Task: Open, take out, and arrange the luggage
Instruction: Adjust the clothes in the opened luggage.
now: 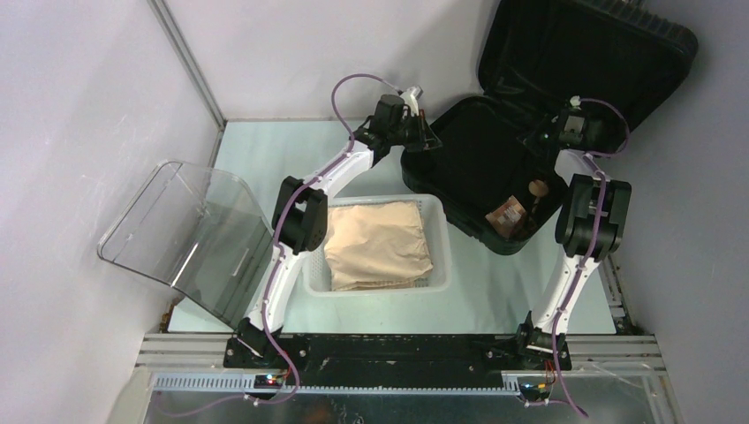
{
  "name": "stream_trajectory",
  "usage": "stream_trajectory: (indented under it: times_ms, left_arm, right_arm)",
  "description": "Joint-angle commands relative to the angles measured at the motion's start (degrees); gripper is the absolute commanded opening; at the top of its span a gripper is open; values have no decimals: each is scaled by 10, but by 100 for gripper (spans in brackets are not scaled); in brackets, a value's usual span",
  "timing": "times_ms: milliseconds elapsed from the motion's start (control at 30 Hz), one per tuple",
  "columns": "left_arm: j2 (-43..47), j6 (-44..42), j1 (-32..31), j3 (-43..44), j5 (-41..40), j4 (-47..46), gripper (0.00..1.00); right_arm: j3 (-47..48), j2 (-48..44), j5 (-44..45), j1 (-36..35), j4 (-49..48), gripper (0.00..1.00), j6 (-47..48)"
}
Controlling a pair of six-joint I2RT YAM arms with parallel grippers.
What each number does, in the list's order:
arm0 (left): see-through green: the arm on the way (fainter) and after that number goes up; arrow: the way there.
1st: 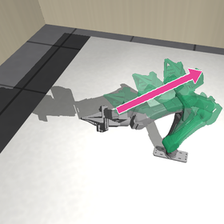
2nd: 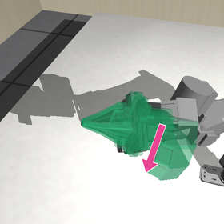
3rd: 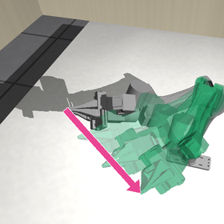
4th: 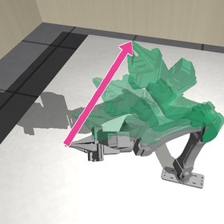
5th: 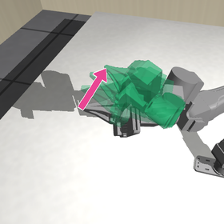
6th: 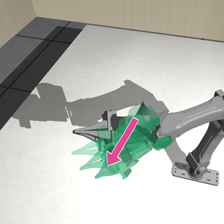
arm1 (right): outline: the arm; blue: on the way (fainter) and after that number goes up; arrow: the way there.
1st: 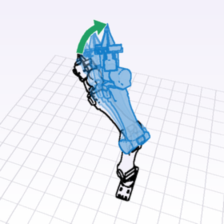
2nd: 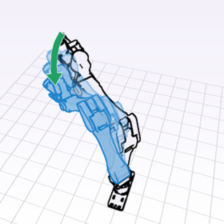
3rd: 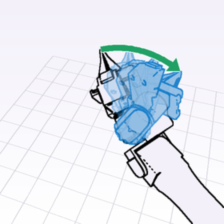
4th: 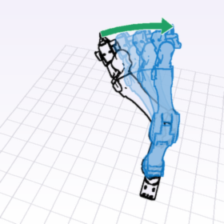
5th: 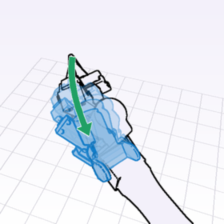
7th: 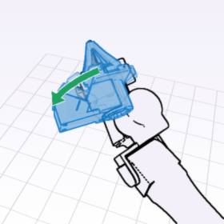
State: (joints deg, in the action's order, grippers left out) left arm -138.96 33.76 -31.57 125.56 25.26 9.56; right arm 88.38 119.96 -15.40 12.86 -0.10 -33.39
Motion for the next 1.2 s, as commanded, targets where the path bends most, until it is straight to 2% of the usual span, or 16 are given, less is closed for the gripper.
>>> stream_trajectory:
  times_ms: [0, 300, 633, 800, 967, 1167]
  left_arm:
    - [40, 19, 3, 5, -8, -32, 0]
    - [49, 7, 2, -2, -14, -16, 0]
    - [17, 19, -3, 3, -6, -52, 0]
    - [7, 17, -8, 3, -6, -70, 0]
    - [10, 19, -10, 4, -12, -88, 0]
    - [-13, 37, -10, 3, -15, -92, 0]
  right_arm:
    - [-26, -67, -38, -5, -68, 0, 1]
    - [-55, -113, -30, -14, -75, 0, 23]
    - [-56, -131, -19, 4, -59, 0, 70]
    - [-61, -137, -34, 16, -80, 0, 84]
    - [-72, -151, -66, 19, -115, 0, 87]
    - [-83, -142, -61, 27, -97, 0, 64]
